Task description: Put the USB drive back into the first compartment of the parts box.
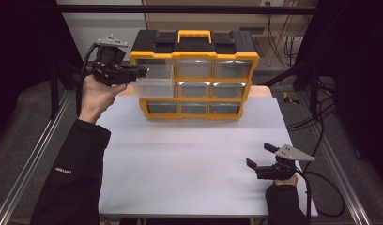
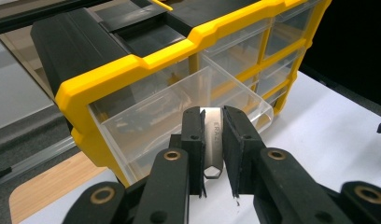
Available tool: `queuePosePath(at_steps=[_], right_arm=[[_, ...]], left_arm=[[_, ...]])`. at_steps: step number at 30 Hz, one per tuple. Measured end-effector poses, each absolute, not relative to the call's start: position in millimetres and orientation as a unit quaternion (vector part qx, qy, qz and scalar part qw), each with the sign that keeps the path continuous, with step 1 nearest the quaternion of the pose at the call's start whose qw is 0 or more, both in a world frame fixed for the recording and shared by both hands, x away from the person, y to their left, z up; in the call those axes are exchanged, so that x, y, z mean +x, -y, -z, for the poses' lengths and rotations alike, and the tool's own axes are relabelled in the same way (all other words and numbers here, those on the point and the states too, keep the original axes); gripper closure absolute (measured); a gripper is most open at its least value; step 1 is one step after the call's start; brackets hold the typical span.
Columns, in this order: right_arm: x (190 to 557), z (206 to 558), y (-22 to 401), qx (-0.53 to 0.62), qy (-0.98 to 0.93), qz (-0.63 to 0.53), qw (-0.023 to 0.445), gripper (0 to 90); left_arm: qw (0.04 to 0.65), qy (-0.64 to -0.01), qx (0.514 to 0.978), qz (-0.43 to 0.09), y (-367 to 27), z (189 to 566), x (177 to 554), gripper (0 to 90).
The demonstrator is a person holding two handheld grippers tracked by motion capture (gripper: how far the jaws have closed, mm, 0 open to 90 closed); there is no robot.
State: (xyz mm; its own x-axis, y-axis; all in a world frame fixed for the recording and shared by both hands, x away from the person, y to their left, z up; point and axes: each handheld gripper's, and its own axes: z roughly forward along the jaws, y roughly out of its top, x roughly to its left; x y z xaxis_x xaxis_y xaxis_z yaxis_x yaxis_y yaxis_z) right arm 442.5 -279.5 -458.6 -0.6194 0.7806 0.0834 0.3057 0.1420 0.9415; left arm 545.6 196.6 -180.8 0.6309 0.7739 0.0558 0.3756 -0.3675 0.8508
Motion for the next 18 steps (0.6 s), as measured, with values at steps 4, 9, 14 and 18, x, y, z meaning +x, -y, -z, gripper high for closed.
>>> queuePosePath(at_steps=[4, 9, 14, 18], right_arm=[[442.5, 458.8, 279.0, 0.376, -0.723, -0.536, 0.222, 2.2], [442.6, 458.9, 279.2, 0.375, -0.722, -0.536, 0.222, 2.2], [442.7, 459.0, 279.0, 0.376, -0.723, -0.536, 0.222, 2.2], [442.6, 458.8, 279.3, 0.376, -0.722, -0.536, 0.221, 2.2]], left_arm=[[0.427, -0.367, 0.793, -0.234, -197.0, 179.7, 550.5, 77.9], [0.425, -0.371, 0.791, -0.236, -197.5, 179.0, 555.6, 77.9], [0.42, -0.371, 0.793, -0.237, -195.6, 180.8, 560.0, 77.9], [0.417, -0.374, 0.794, -0.237, -195.6, 182.1, 564.3, 77.9]])
